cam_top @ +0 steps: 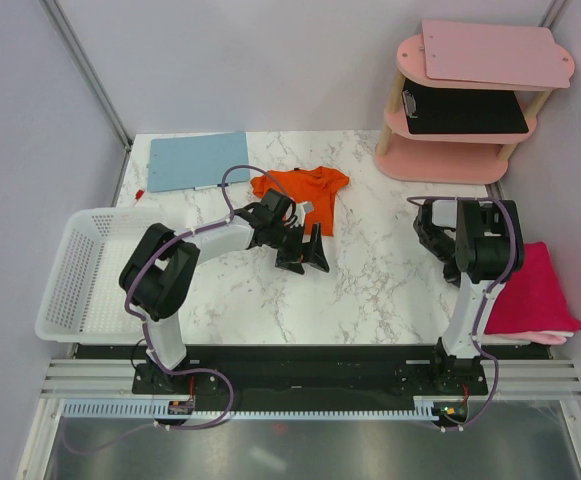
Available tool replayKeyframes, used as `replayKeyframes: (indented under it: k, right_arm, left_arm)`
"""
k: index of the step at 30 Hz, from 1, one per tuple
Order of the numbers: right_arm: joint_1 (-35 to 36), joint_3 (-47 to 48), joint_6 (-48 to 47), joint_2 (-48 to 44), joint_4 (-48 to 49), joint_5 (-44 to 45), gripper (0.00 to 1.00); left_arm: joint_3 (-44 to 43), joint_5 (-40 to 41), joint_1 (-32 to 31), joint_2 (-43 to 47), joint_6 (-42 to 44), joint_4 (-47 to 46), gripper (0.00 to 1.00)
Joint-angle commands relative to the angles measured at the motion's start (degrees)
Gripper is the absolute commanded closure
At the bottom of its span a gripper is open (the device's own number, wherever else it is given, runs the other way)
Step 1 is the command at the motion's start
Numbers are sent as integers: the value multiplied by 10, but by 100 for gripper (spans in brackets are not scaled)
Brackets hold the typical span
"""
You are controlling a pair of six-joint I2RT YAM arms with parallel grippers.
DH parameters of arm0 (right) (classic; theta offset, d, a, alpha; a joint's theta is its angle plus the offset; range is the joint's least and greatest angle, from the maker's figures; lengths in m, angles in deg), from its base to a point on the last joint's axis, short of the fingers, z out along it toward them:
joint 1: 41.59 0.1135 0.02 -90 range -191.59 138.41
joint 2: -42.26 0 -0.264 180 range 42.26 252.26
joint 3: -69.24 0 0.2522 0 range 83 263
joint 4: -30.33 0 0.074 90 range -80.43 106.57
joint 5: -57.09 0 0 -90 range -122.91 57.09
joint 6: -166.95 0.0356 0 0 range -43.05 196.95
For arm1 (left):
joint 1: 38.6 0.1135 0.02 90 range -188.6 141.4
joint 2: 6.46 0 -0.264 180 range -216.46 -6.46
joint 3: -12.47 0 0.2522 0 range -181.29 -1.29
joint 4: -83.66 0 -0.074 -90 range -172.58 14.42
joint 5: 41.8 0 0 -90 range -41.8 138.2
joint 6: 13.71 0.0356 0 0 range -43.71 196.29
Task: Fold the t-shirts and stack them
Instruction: Put the neatly folded tshirt into the corner of the board with the right arm
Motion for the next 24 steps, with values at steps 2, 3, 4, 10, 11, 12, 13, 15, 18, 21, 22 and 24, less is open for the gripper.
replayKeyframes:
  k: [2,3,4,10,11,12,13,15,18,21,22,24]
  right_arm:
    - [48,9,-15,-24,64,-18,100]
    - [56,16,-16,-24,66,-25,100]
    - [77,20,-16,-24,69,-29,100]
    - [162,88,-9,-2,62,-74,100]
    - [173,110,-7,7,60,-82,100]
    - [184,124,-6,14,54,-88,100]
    - [206,136,-6,19,51,-96,100]
    - [225,175,1,40,38,-100,100]
    - [255,225,0,63,30,-124,100]
    - [278,271,0,86,17,-137,100]
    - [284,281,0,93,15,-139,100]
    - [288,300,2,106,5,-139,100]
  left_arm:
    - [-5,6,-1,7,1,7,4]
    - [-6,12,-1,7,3,10,4]
    - [-7,15,-1,7,3,12,4]
    - [-8,37,0,12,8,28,4]
    - [-7,41,0,13,9,30,4]
    - [-8,46,0,14,10,35,4]
    - [-9,49,0,14,12,37,4]
    - [-10,56,2,16,13,43,4]
    - [-11,63,4,18,13,48,4]
    - [-14,69,5,19,14,52,4]
    - [-16,70,5,17,15,54,4]
    - [-18,72,5,16,16,57,4]
